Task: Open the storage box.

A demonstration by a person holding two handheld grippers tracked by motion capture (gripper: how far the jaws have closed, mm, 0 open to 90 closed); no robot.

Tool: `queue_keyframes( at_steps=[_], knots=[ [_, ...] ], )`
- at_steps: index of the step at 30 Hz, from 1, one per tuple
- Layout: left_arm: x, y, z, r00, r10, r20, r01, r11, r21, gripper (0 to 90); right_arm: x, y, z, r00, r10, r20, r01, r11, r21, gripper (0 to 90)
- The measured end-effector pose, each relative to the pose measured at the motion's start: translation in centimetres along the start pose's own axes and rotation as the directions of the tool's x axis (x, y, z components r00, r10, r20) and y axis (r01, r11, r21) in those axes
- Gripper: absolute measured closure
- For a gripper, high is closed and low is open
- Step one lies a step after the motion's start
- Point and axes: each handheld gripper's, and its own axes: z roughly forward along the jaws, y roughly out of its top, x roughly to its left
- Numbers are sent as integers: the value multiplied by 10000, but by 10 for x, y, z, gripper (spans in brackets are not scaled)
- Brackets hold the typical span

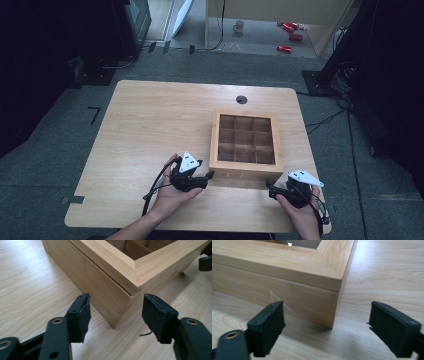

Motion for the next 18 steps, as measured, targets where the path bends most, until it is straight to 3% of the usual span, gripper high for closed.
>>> queue_keyframes(
  at_steps=[1,4,6,11,18],
  knots=[
    [0,0,0,10000,-21,34,21,10000,-27,489,-1,0,-1,9999,94,-80,-94,9999,-65,154],
    [1,0,-1,9978,83,651,-77,9999,-85,637,-2,1,-3,9998,156,-138,-159,9997,-188,221],
    [0,0,-1,9974,147,703,-141,9999,-96,696,-2,1,-4,9998,78,-186,-83,9996,-274,254],
    [3,1,-4,9954,6,953,21,9996,-284,698,-1,1,-6,9996,4,-287,-13,9994,-332,303],
    [4,4,-4,9956,6,934,16,9997,-240,713,0,2,-8,9991,-60,-418,43,9991,-416,336]
  ],
)
